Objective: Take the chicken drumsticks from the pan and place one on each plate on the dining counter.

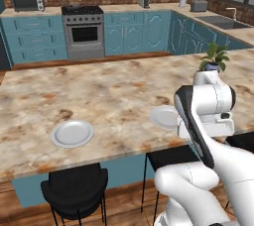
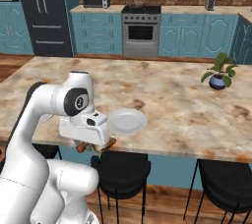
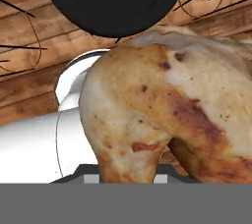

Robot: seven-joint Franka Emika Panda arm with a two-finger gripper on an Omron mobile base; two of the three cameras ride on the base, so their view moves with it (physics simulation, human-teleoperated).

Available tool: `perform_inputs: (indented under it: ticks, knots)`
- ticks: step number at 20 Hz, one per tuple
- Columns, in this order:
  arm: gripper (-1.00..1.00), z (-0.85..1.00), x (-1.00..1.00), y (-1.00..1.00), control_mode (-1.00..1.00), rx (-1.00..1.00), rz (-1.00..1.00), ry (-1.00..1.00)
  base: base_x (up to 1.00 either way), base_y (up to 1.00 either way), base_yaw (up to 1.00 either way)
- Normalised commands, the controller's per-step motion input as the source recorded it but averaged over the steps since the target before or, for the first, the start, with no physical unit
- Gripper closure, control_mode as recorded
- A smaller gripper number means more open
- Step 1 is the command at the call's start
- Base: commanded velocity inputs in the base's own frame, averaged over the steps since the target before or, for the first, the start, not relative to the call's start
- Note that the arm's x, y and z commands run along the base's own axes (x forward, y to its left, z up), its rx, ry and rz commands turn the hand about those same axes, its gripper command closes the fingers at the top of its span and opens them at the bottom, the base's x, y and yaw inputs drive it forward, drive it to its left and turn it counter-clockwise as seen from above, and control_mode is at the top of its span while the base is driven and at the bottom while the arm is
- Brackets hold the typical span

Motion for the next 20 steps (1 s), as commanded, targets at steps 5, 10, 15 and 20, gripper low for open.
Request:
perform_inputs:
  ticks: [5, 10, 15, 20]
  knots:
    - [1.00, -0.48, 1.00, -0.53, -1.00, 0.14, 0.42, -0.10, 0.00, 0.00, 0.00]
    - [1.00, -0.34, 1.00, -0.61, -1.00, 0.17, 0.35, -0.11, 0.00, 0.00, 0.00]
    - [1.00, -0.03, 1.00, -0.16, -1.00, 0.11, 0.22, 0.05, 0.00, 0.00, 0.00]
    - [1.00, 0.00, 1.00, 0.03, -1.00, 0.01, 0.05, 0.11, 0.00, 0.00, 0.00]
